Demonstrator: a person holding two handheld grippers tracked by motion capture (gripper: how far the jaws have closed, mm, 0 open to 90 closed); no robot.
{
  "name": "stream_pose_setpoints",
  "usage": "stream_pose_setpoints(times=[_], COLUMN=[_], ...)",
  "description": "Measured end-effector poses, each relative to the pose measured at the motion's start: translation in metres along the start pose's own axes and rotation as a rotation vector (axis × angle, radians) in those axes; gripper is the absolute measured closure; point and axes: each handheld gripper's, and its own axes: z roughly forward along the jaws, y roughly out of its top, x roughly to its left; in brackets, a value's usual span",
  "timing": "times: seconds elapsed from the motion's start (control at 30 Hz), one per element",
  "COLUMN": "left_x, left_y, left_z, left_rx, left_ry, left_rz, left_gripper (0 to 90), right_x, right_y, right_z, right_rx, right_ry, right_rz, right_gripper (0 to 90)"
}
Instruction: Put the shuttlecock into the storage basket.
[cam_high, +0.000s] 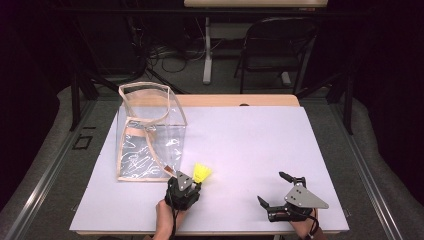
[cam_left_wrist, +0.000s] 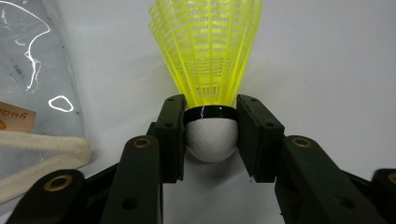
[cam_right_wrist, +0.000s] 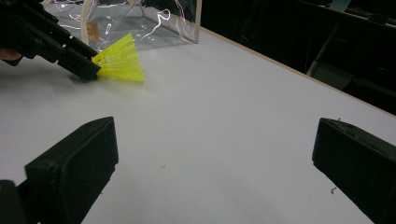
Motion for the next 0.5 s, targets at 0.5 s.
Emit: stream_pose_setpoints(times=[0.5], left_x=[0.0], left_y=[-0.0007], left_z=[-0.0018], left_rx=[-0.019], left_ry=[-0.021], left_rz=[-0.008], left_gripper=[64.7], right_x=[-0.0004], right_y=[0.0002], right_z=[-0.0005], right_rx=[-0.003], right_ry=[-0.002], right_rz=[-0.004], right_gripper=[0.0])
